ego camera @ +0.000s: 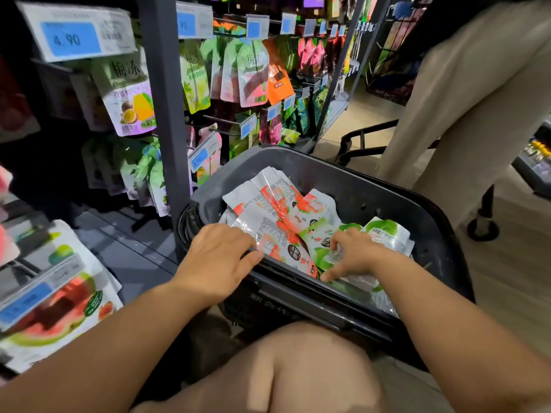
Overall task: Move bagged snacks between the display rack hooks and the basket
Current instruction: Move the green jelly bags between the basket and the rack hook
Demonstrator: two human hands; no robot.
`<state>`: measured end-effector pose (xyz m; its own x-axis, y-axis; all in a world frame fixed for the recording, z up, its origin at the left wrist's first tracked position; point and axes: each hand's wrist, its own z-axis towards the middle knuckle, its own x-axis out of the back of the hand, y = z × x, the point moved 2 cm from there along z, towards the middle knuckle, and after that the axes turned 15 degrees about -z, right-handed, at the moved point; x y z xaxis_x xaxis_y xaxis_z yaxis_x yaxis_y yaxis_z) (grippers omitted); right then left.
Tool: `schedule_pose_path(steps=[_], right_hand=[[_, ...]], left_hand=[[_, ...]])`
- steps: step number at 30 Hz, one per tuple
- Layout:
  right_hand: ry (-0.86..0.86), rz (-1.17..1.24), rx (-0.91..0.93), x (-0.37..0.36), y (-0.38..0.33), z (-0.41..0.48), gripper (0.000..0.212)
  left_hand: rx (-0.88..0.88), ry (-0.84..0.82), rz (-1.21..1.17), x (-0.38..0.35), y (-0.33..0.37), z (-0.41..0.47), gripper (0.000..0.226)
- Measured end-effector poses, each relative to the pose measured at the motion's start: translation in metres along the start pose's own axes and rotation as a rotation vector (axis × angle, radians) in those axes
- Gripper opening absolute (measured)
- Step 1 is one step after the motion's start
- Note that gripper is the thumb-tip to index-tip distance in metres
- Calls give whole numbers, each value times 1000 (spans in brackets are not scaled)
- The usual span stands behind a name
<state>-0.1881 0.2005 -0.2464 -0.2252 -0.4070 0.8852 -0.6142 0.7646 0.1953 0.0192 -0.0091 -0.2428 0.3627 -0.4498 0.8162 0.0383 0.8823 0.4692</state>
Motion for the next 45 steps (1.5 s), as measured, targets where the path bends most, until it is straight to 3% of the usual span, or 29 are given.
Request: schedule_pose_path(steps=[5, 13, 18, 21, 23, 27, 31, 34, 36, 38, 41, 45], right_hand=[[34, 29, 16, -1, 1, -1, 76], [281, 168, -46, 8, 5, -6, 20], [362, 151, -77, 15, 5, -10, 8], [521, 409, -127, 23, 13, -13, 9], [605, 720, -110, 32, 15, -17, 12], [554, 1274, 105, 54, -3, -30, 23], [361, 1684, 351, 70, -38, -38, 13], [275, 1857, 501, 72, -61, -35, 48], [220, 1893, 548, 73, -79, -34, 66], [161, 1908, 579, 74, -96, -35, 57], [140, 1872, 550, 80, -118, -42, 4], [273, 1669, 480, 87, -122, -48, 14]], left_hand=[[4, -9, 6, -1, -1, 0, 55], [19, -27, -8, 1, 4, -1, 60], [45, -43, -24, 2, 7, -1, 63], [54, -68, 5, 3, 9, 0, 62], [63, -83, 17, 3, 10, 0, 53], [117, -128, -15, 4, 9, -1, 47], [219, -104, -216, 8, 12, -1, 34], [312, -50, -458, 15, 15, 4, 49], [357, 24, -700, 23, 16, 8, 44], [367, 72, -956, 31, 18, 8, 41], [354, 213, -1285, 34, 16, 7, 41], [374, 358, -1489, 33, 11, 6, 38]])
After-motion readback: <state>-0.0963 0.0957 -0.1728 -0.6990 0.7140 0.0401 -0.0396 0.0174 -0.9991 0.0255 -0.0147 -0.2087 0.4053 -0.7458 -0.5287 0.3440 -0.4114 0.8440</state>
